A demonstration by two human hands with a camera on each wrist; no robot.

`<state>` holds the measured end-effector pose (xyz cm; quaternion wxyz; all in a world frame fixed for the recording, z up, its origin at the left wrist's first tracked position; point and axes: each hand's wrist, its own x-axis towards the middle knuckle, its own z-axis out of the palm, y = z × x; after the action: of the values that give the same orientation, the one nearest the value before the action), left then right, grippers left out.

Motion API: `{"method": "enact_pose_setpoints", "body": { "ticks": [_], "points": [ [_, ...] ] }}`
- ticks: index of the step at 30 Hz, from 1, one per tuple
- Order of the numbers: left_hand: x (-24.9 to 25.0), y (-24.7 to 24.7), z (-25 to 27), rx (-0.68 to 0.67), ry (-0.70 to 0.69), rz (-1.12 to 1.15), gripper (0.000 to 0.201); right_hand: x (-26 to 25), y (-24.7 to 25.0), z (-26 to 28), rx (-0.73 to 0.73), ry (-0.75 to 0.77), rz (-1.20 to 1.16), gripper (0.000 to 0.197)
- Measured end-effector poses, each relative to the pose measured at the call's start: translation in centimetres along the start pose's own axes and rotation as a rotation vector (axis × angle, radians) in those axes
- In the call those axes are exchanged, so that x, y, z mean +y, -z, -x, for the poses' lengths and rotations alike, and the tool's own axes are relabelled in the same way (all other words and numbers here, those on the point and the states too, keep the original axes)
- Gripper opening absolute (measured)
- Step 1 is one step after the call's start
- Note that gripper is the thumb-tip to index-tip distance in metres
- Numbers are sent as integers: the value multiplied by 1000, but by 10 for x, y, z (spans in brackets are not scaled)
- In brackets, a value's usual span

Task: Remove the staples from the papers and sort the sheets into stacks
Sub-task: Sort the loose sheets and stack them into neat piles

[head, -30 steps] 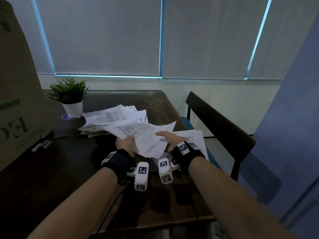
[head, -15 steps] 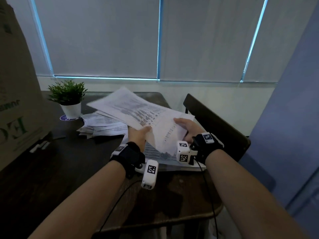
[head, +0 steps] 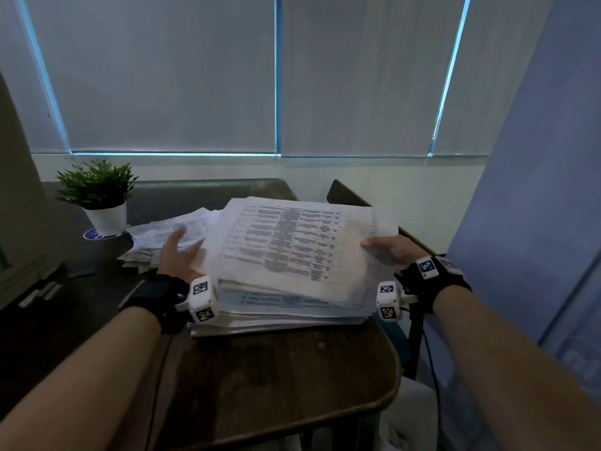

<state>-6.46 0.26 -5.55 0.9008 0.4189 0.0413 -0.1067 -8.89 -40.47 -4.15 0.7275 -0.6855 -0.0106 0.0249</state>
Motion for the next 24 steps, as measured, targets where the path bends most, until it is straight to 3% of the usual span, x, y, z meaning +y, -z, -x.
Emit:
{"method": "enact_pose_setpoints", "body": {
  "ticks": [2, 4, 6, 9, 11, 16, 18, 21, 24],
  "points": [
    [4, 0, -1, -67, 92, -470, 33, -1, 6, -5, -1, 40, -21, 64],
    [-1, -8, -7, -55, -28, -721, 24, -9, -1, -5, 55, 79, 20, 57],
    [-4, -20, -10, 72, -289, -729, 30, -22, -8, -3, 153, 161, 12, 40],
    [5, -33, -5, 104, -557, -628, 37, -40, -14, -2, 160, 278, -16, 40],
    [7, -31, -3, 138, -596, -638, 34, -38, -14, -3, 114, 266, -19, 41],
    [-22, -9, -8, 223, -495, -737, 29, 0, -22, 7, 7, 113, 62, 43],
    [-34, -10, -9, 233, -517, -801, 16, 17, -28, 3, 62, 103, 78, 37],
    [-40, -32, -9, 288, -633, -859, 10, 21, -42, -9, 217, 226, 195, 15],
    [-28, -52, -7, 296, -760, -790, 15, -9, -57, -8, 248, 281, 40, 25]
  ]
}}
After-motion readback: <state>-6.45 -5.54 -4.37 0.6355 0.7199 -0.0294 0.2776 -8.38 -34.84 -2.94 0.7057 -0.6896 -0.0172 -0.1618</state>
